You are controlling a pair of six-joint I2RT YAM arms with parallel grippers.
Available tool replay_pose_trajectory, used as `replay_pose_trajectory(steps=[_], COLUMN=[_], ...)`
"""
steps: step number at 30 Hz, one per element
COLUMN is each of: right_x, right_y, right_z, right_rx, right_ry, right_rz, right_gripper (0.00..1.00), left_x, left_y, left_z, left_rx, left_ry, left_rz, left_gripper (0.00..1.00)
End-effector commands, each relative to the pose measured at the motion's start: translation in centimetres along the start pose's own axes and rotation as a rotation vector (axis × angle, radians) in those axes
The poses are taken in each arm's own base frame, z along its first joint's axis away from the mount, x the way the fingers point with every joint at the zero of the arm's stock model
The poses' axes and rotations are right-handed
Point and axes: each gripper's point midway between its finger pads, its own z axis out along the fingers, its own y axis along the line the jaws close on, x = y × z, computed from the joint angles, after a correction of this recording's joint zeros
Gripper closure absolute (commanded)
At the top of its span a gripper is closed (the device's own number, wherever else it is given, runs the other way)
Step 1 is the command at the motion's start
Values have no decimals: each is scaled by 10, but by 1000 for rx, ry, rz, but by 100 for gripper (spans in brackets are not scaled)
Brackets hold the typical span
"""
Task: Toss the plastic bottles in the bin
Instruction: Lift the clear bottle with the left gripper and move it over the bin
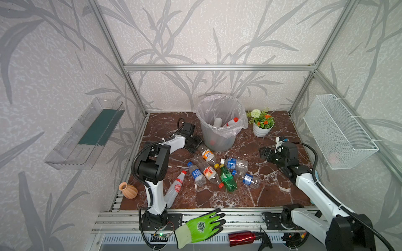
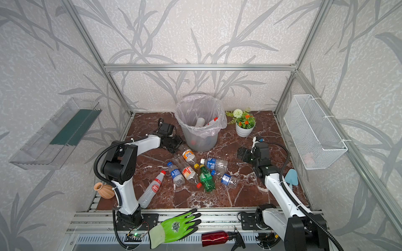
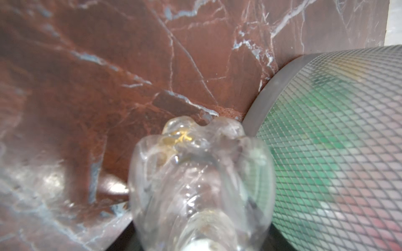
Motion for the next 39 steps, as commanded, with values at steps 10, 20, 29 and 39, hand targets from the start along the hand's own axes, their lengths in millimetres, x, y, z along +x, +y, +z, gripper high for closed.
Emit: replay_pose_trajectory(steps=[10, 20, 29, 39], right_x=[-1, -5, -14, -19], right_y=[-11, -10, -11, -4], right_z=[-9, -11, -17, -19], right_rx=[30, 28, 27, -14], right_ry=[-24, -37, -67, -84], right_rz=[5, 5, 7, 25], right_gripper=[9, 9, 9, 9], left_x=[-20, -23, -67, -81], left_y=[-31, -29, 10, -121], left_z=[-32, -94, -242, -433], left_rx=[113, 142, 158, 504], left_ry=[-80, -191, -604, -1016], left_rz=[-22, -12, -54, 325], left_gripper=[52, 52, 52, 55])
